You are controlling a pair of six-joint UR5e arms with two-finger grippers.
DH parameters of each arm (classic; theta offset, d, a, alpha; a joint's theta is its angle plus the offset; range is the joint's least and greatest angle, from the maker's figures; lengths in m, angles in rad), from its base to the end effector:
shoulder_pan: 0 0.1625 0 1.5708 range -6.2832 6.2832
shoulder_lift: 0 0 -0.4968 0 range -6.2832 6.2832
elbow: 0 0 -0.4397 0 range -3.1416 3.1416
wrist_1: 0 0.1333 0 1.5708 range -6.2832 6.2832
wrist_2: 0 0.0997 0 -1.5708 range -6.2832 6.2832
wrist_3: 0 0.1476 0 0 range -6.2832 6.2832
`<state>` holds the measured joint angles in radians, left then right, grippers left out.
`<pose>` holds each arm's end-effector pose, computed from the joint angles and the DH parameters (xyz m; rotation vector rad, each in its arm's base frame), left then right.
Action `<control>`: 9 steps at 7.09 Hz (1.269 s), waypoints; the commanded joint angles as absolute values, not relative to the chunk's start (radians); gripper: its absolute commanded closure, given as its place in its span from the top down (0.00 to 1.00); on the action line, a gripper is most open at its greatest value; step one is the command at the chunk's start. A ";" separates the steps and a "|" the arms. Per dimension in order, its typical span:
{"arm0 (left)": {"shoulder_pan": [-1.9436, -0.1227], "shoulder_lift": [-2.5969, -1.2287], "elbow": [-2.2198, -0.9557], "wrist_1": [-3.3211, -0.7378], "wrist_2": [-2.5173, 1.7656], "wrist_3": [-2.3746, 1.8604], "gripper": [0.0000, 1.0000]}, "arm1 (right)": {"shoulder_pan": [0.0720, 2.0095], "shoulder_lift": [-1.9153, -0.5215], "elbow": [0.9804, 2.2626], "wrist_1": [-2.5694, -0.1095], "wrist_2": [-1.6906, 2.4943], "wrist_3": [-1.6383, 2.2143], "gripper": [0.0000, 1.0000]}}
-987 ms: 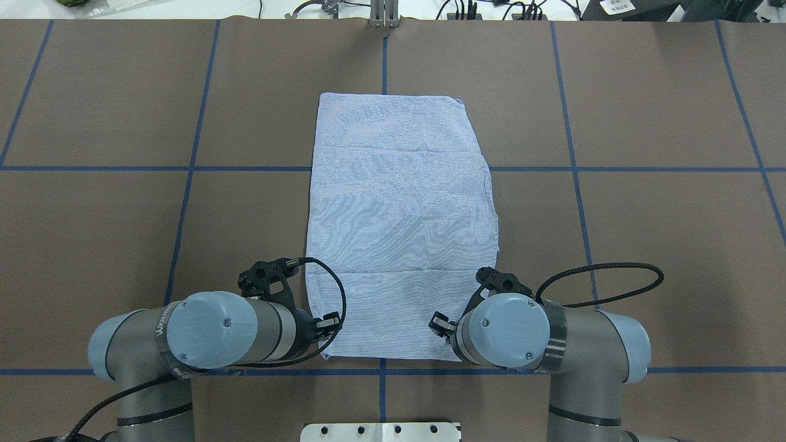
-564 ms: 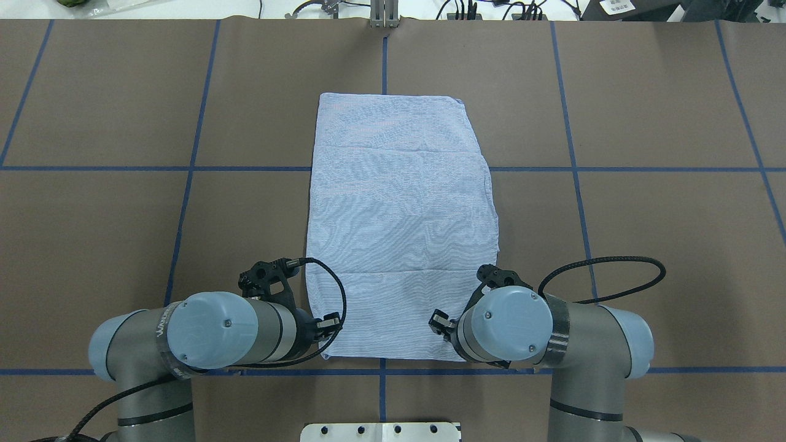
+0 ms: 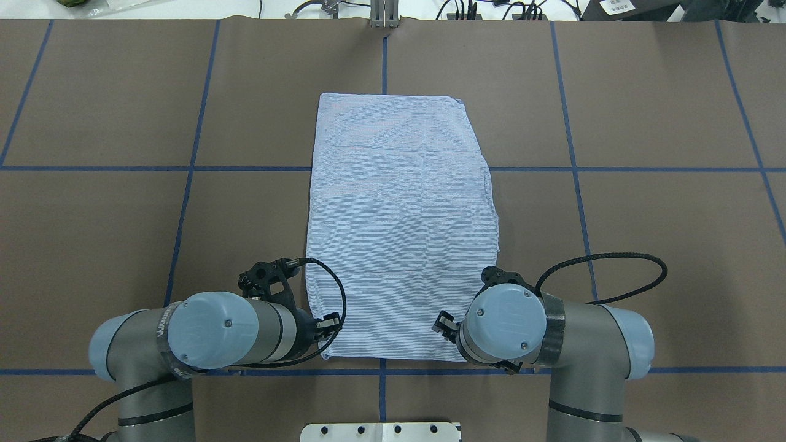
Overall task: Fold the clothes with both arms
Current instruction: 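Close both grippers on the near edge corners of the shirt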
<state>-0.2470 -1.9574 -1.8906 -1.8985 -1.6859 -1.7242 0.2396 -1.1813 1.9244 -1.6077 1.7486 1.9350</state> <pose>0.6491 -0.2837 0.3265 -0.0564 1.0410 -0.3042 -0.6376 -0.2661 0.3704 -0.2163 -0.7003 0.5142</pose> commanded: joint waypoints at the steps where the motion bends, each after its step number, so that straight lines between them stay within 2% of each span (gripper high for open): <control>1: -0.247 -1.957 -1.890 -1.899 -1.686 -1.724 0.00 | 0.236 -1.174 1.914 -1.612 1.746 1.928 0.91; 9: -0.247 -1.956 -1.888 -1.899 -1.686 -1.723 0.00 | 0.235 -1.161 1.896 -1.600 1.747 1.921 0.92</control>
